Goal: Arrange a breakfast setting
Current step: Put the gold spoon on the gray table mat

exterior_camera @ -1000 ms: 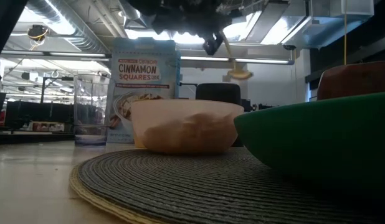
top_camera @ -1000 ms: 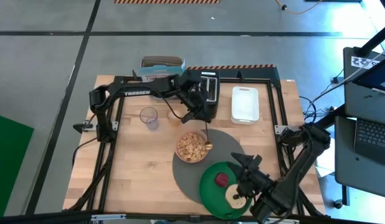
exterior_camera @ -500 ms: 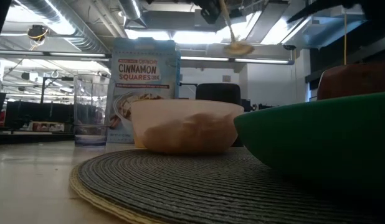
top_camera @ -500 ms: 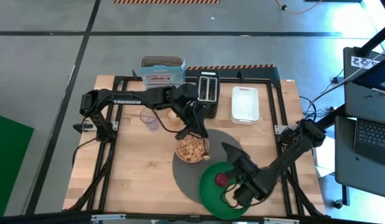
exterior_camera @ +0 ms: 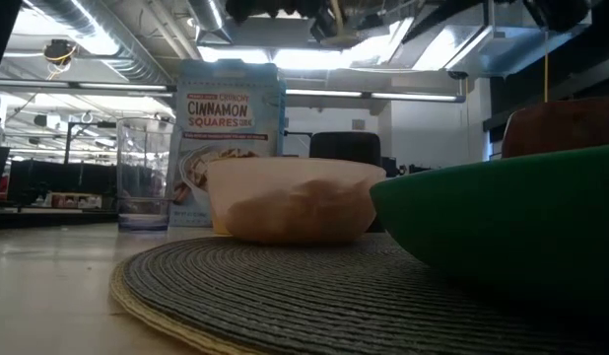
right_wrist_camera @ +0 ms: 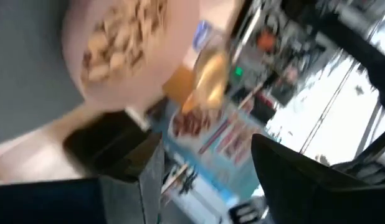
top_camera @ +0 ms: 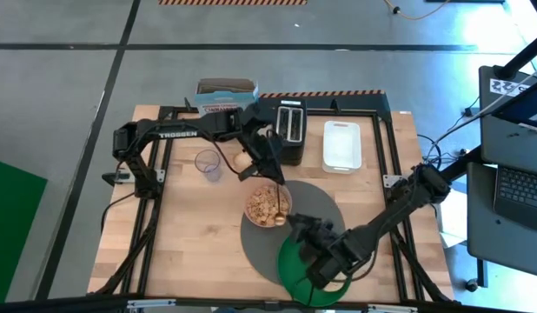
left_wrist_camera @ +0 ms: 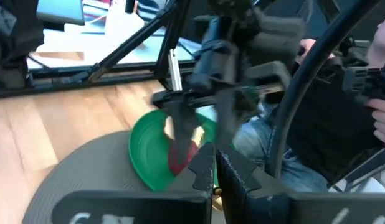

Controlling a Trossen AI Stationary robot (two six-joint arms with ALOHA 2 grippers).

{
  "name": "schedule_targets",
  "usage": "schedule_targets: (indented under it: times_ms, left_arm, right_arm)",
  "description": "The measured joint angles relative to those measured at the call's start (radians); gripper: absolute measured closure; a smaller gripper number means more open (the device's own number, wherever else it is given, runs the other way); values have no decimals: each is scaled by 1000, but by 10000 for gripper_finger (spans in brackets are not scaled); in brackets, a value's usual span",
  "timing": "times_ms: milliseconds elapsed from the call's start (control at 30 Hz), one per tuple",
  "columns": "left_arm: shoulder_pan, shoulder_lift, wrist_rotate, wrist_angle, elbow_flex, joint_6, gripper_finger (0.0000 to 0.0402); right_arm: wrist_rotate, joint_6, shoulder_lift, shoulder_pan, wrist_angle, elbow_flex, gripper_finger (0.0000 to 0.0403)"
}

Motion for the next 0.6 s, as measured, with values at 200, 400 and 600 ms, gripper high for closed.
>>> schedule_targets:
  times_ms: [200,400,600]
  left_arm:
    - [27,0,89,-7,-21,7,398]
    - [24,0,172,-16,-70,8,398]
    - [-3,0,183,-15,-116,9,398]
  right_arm:
    - [-35,-164,0,-3,100,0,198]
    - [-132,-296,0,-29,212,0,198]
    - [-150,-521,0,-56,391,0,198]
